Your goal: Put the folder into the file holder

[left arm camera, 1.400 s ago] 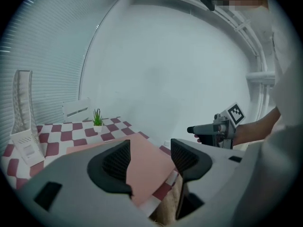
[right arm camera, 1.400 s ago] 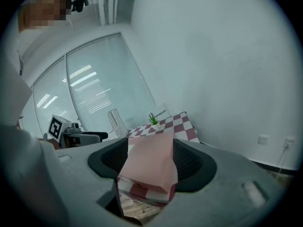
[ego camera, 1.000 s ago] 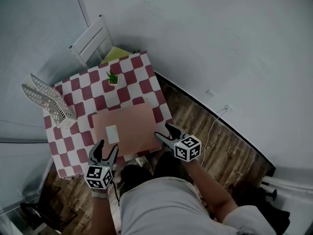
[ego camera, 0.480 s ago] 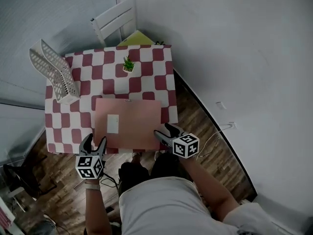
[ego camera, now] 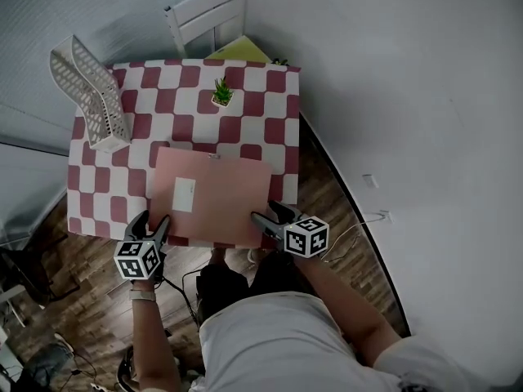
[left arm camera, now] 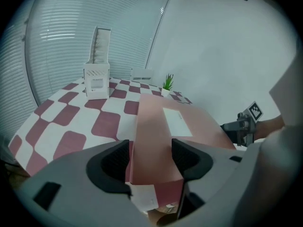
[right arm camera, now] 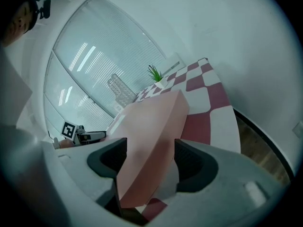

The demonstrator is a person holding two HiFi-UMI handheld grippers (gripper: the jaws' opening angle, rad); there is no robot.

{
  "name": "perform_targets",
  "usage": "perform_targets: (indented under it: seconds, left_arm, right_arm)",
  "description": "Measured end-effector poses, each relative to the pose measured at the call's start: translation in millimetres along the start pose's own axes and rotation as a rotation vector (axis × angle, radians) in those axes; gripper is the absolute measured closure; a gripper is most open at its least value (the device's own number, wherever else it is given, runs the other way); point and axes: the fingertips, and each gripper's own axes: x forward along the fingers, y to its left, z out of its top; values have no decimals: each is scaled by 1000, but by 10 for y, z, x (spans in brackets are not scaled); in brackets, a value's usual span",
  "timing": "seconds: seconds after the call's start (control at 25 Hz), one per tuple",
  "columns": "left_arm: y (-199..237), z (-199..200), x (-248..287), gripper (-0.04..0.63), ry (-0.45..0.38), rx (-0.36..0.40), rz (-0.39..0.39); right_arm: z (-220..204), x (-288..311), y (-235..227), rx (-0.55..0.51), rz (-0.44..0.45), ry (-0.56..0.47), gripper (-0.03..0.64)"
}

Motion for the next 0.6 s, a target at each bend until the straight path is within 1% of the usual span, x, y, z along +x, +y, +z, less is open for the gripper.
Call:
perform_targets:
  seconds: [0.08, 0.12, 0.28, 0.48, 0.6]
  left_arm:
    - [-4, -11, 2, 338, -10, -35, -13]
    - [-12, -16, -1, 351, -15, -43, -14]
    - [-131, -50, 10, 354, -18, -55, -13]
    - [-349, -88, 66, 354, -35, -82, -5]
    - [-499, -86, 139, 354, -38, -78, -4]
  right_arm:
    - [-3, 14, -9, 8, 15, 9, 319]
    - [-4, 16, -14, 13, 24, 13, 319]
    - [4, -19, -79, 23, 43, 21, 319]
    - [46, -185, -244, 6, 32, 16, 319]
    - [97, -300, -395, -3, 23, 3, 319]
